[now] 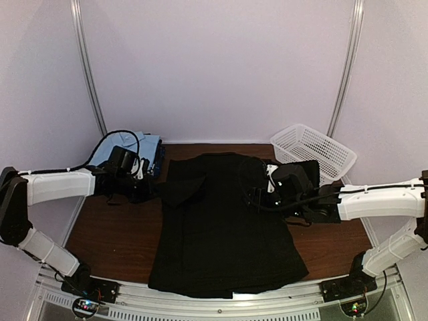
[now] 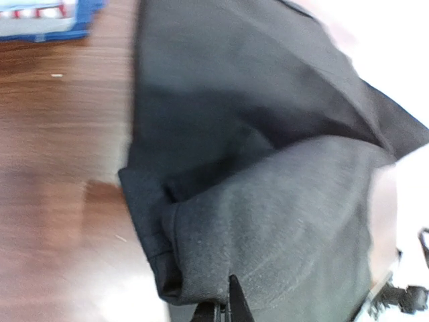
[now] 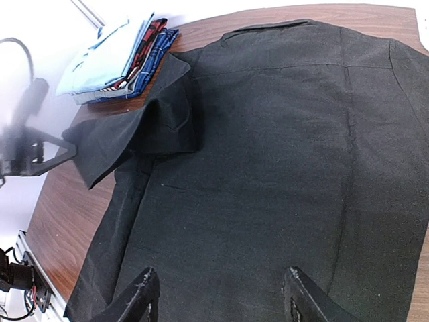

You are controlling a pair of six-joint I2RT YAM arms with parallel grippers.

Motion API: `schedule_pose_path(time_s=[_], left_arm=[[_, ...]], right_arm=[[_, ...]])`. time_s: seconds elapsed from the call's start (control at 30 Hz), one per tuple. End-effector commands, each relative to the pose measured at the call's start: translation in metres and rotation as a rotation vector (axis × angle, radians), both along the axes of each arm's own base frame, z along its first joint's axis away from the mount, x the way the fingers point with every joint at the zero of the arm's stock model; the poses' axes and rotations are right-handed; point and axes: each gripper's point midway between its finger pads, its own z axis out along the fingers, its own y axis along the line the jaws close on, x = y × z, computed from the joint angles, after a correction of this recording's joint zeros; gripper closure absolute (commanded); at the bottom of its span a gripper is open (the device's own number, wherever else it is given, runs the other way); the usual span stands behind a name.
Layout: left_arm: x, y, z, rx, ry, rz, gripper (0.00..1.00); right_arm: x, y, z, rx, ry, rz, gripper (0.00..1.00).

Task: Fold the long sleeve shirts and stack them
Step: Pick up the sleeve from the center of the board, then pass from the left arm to the right

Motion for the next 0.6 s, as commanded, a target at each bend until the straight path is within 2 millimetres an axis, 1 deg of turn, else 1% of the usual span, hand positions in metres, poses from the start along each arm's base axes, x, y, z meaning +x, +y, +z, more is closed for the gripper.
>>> schedule_pose_path(time_s=[0.0, 0.1, 0.2, 0.3, 0.4, 0.5, 0.57], left_arm=[[-0.028, -0.031, 0.037, -0.134, 0.014, -0.095, 1.00], [-0.043, -0.062, 0.058, -0.222, 0.008, -0.151, 1.00], [-0.055, -0.095, 0.069, -0.278, 0.015, -0.214, 1.00], [-0.060, -0.124, 0.063, -0.311, 0.039, -0.265, 1.00], [-0.062, -0.151, 0.058, -0.391, 0.068, -0.310, 1.00], [-0.057, -0.167, 0.054, -0.428, 0.089, -0.316, 1.00], [-0.051, -0.172, 0.051, -0.436, 0.090, -0.308, 0.95]], right_arm=[[0.004, 0.009, 0.012, 0.009, -0.035, 0.013, 0.36], [0.005, 0.012, 0.012, 0.010, -0.037, 0.018, 0.36], [0.006, 0.014, 0.012, 0.012, -0.034, 0.023, 0.36], [0.005, 0.015, 0.015, 0.017, -0.039, 0.023, 0.36], [0.003, 0.013, 0.013, 0.014, -0.040, 0.020, 0.36], [0.000, 0.010, 0.008, 0.002, -0.031, 0.018, 0.35], [-0.002, 0.009, 0.005, 0.001, -0.023, 0.018, 0.35]])
